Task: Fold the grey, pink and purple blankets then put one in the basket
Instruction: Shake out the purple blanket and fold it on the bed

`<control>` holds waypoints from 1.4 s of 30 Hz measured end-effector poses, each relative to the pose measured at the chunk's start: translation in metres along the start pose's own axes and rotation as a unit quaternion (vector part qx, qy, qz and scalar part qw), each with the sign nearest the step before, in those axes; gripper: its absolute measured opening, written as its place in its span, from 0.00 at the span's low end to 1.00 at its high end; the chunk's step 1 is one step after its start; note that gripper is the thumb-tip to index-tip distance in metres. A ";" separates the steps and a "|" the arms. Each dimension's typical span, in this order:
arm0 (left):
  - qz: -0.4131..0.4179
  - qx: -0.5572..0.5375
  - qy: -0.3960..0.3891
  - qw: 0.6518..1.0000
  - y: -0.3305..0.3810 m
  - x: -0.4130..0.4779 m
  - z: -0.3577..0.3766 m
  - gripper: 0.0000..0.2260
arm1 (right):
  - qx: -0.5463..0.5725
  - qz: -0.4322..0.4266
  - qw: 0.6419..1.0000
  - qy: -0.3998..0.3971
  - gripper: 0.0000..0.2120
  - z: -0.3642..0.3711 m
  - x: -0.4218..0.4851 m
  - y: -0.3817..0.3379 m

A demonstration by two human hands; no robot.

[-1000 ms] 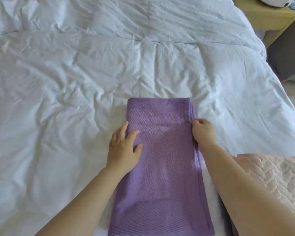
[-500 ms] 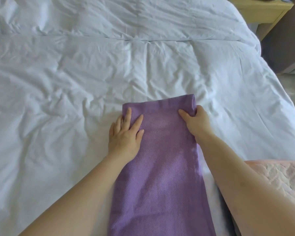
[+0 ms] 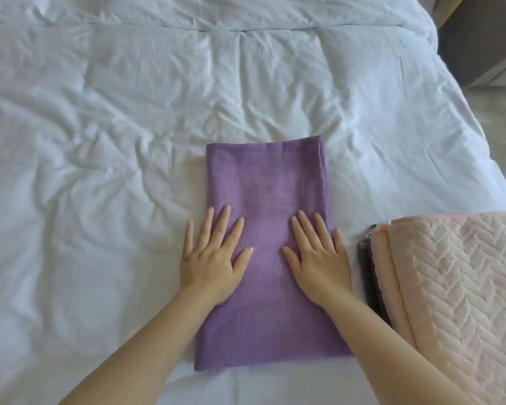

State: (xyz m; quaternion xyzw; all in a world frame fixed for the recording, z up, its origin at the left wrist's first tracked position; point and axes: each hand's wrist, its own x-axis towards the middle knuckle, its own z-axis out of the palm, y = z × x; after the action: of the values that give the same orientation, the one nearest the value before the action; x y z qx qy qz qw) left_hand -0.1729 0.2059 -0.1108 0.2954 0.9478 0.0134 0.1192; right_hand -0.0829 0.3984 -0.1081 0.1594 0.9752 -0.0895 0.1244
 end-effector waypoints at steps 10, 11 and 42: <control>-0.271 -0.353 -0.014 0.895 0.025 -0.083 -0.001 0.27 | 0.278 0.232 0.932 0.018 0.35 -0.001 -0.083 -0.005; -0.285 -0.362 -0.018 0.887 0.025 -0.088 -0.001 0.23 | 0.285 0.239 0.928 0.000 0.33 0.000 -0.090 -0.005; -0.034 -0.009 -0.026 0.999 -0.003 -0.191 0.059 0.31 | -0.001 0.082 0.997 -0.006 0.34 0.078 -0.202 -0.034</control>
State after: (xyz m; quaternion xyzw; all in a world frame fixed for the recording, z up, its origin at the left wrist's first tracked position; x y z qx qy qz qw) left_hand -0.0083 0.0929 -0.1263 0.2619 0.9538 0.0102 0.1467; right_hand 0.1081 0.2920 -0.1233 0.2382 0.9582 -0.0794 0.1373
